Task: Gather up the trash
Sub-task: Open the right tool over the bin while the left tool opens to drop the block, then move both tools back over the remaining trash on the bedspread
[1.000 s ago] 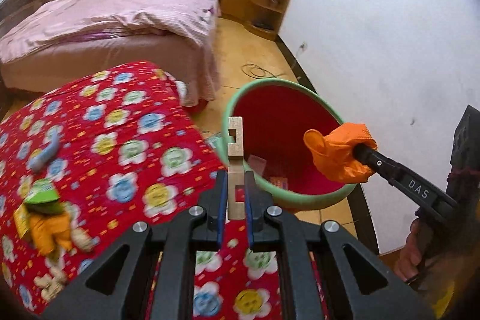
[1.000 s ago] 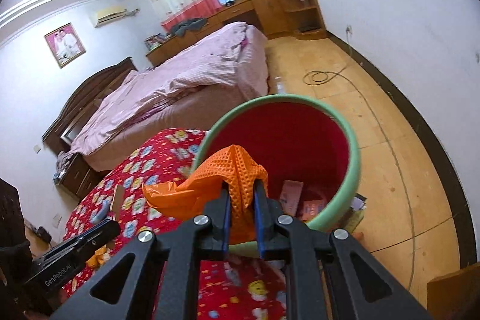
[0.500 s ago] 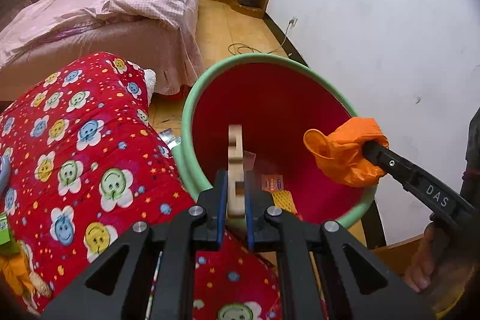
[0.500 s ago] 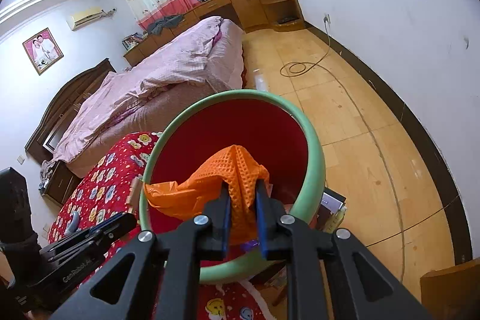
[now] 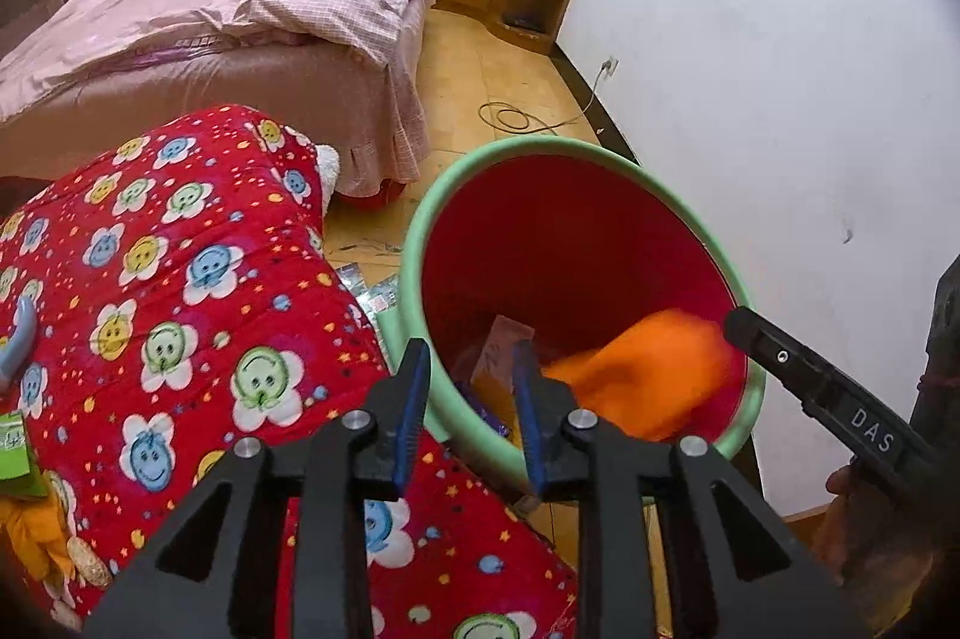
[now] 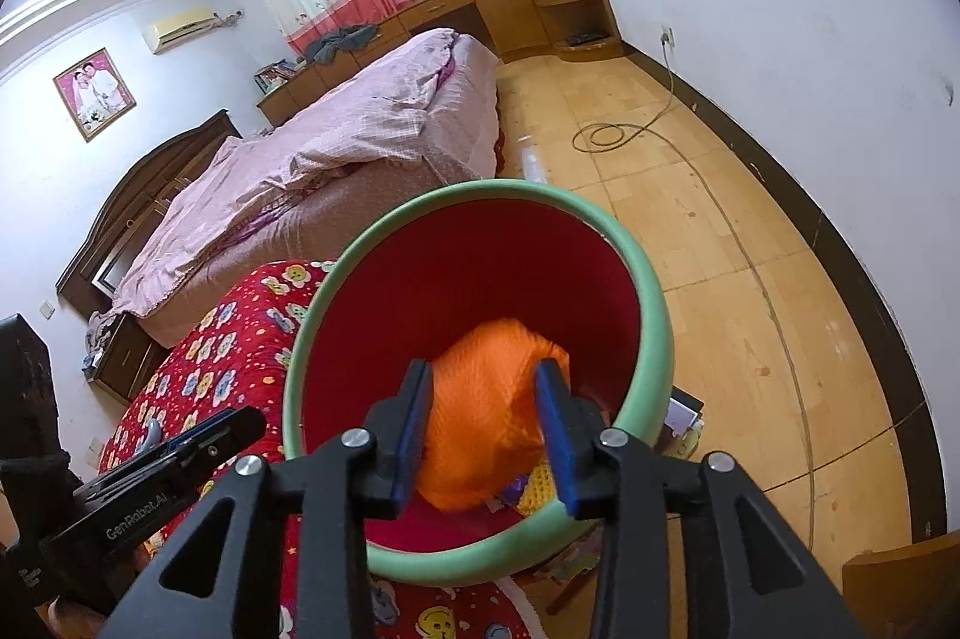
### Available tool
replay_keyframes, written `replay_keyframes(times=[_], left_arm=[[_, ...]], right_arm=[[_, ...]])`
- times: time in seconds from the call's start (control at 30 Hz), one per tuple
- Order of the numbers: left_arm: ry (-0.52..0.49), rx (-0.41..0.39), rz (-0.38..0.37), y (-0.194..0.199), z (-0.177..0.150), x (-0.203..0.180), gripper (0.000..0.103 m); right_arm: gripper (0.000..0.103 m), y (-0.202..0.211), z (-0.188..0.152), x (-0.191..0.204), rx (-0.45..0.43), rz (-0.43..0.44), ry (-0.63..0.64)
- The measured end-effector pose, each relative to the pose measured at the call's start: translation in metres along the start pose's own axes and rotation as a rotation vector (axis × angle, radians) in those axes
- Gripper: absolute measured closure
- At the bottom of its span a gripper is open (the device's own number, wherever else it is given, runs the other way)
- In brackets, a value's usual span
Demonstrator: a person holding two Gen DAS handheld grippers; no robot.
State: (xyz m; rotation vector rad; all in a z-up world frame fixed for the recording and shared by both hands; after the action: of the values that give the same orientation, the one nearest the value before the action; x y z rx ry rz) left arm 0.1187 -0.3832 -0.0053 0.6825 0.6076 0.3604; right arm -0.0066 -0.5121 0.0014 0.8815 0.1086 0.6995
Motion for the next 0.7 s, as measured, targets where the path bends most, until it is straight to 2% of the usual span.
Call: replay_keyframes(times=[0.4,0.7], left_arm=[[0.06,-0.049,0.038,0.048,-0.014,0.019,0.076],[0.121,-0.093,0.098,0.091,-0.033,0.048,0.076]], right_arm=[[0.056,0.022,-0.006,0.017,-0.021,0.029,0.017],[0.053,0.035,-0.02,0.039,-0.011,0.066,0.05]])
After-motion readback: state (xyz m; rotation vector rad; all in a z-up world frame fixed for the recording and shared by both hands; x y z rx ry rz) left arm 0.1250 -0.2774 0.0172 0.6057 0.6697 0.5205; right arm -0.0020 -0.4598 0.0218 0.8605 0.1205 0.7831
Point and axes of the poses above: each gripper's, at about its wrist camera, not at the fingertips, and y roughly against the way its jaws point, x to its left, z to its top, the point moved 6 cm from there along -y, roughly the way its jaws point, and after that the axes turned 14 degrees about -z, right-handed, at the moved point
